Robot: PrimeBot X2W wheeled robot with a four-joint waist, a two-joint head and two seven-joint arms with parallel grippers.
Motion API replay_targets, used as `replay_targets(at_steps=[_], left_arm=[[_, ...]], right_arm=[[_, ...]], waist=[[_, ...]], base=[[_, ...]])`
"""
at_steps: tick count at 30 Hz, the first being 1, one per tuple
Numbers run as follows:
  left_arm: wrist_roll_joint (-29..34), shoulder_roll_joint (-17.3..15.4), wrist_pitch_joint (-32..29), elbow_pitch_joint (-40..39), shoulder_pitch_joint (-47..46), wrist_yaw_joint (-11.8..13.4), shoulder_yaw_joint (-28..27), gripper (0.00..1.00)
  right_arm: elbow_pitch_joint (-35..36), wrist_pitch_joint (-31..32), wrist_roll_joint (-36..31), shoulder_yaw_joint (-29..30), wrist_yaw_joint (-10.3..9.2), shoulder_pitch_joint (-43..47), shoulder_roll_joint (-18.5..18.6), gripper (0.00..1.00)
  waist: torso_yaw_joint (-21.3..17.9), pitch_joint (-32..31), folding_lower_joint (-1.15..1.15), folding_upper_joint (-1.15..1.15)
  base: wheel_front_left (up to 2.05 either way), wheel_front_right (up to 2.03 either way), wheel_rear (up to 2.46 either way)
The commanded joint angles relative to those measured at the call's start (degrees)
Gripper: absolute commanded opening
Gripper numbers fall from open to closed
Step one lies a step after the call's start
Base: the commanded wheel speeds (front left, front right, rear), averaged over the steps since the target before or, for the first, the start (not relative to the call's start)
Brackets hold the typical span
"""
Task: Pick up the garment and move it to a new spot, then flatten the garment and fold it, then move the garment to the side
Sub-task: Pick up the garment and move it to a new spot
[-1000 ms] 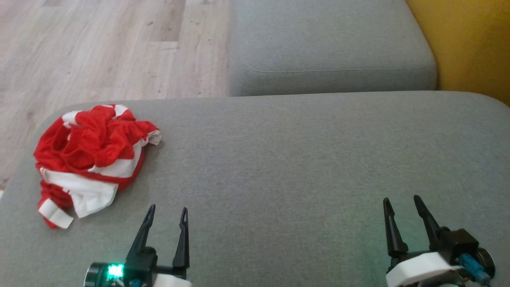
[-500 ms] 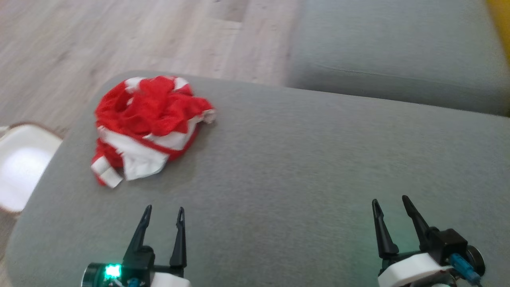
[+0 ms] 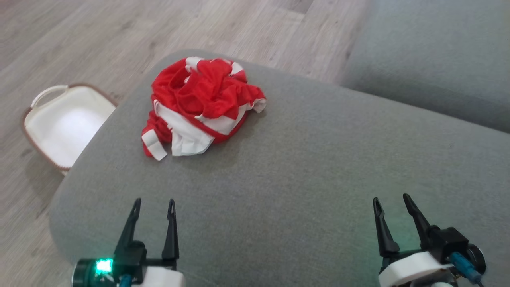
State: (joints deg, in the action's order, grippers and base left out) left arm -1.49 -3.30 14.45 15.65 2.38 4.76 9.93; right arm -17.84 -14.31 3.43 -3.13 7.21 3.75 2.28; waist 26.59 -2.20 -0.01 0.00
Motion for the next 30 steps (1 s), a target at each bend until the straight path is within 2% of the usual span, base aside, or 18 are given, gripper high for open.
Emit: replay_targets(at_steps=[1,7,11,15,18,22,23,27,30], left_arm=[[0.6,-0.1,0.5,-2.7,-3.8,0.4,-1.9,1.0],[1.2,-2.0,0.5,-8.1,-10.5,1.0,-3.8,1.0],[1.5,-4.1,0.5,-10.2,-18.4,-0.6,-4.1,1.0],[1.1,-5.4,0.5,-9.2,-26.7,-2.8,-3.7,1.0],[0.6,-5.9,0.5,-6.0,-31.7,-4.7,-3.4,1.0],[-0.4,-5.1,0.5,2.0,-36.7,-7.4,-2.1,1.0],[-0.4,-5.1,0.5,2.0,-36.7,-7.4,-2.1,1.0],[-1.2,-3.3,0.5,11.3,-39.8,-8.9,-0.4,1.0],[-1.6,-2.2,0.5,18.7,-41.9,-8.5,0.1,1.0]], right_arm=[[1.8,-0.7,-0.5,-1.1,0.28,-2.9,0.6,1.0],[2.6,-0.7,-4.0,-0.5,0.28,-3.2,0.6,1.0],[3.6,-0.7,-7.6,0.1,0.28,-5.2,1.0,1.0],[4.4,-0.7,-9.2,-0.4,0.28,-7.7,3.9,1.0],[5.3,-0.7,-9.7,-0.7,0.28,-9.5,6.4,1.0],[6.4,-0.7,-10.2,-0.3,0.28,-11.1,9.1,1.0],[6.4,-0.7,-10.2,-0.3,0.28,-11.1,9.1,1.0],[7.5,-0.7,-10.7,0.2,0.28,-11.7,11.1,1.0],[8.2,-0.7,-10.7,0.1,0.28,-12.0,12.0,1.0]], waist=[[0.9,1.1,0.01,0.0],[1.6,5.9,0.01,0.0],[0.9,11.0,0.01,0.0],[0.1,16.1,0.01,0.0],[-0.6,19.6,0.01,0.0],[-1.5,22.8,0.01,0.0],[-1.5,22.8,0.01,0.0],[-2.0,25.0,0.01,0.0],[-2.5,26.3,0.01,0.0]], base=[[0.0,0.0,0.0],[0.0,0.0,0.0],[0.0,0.0,0.0],[0.0,0.0,0.0],[0.0,0.0,0.0],[0.0,0.0,0.0],[0.0,0.0,0.0],[0.0,0.0,0.0],[0.0,0.0,0.0]])
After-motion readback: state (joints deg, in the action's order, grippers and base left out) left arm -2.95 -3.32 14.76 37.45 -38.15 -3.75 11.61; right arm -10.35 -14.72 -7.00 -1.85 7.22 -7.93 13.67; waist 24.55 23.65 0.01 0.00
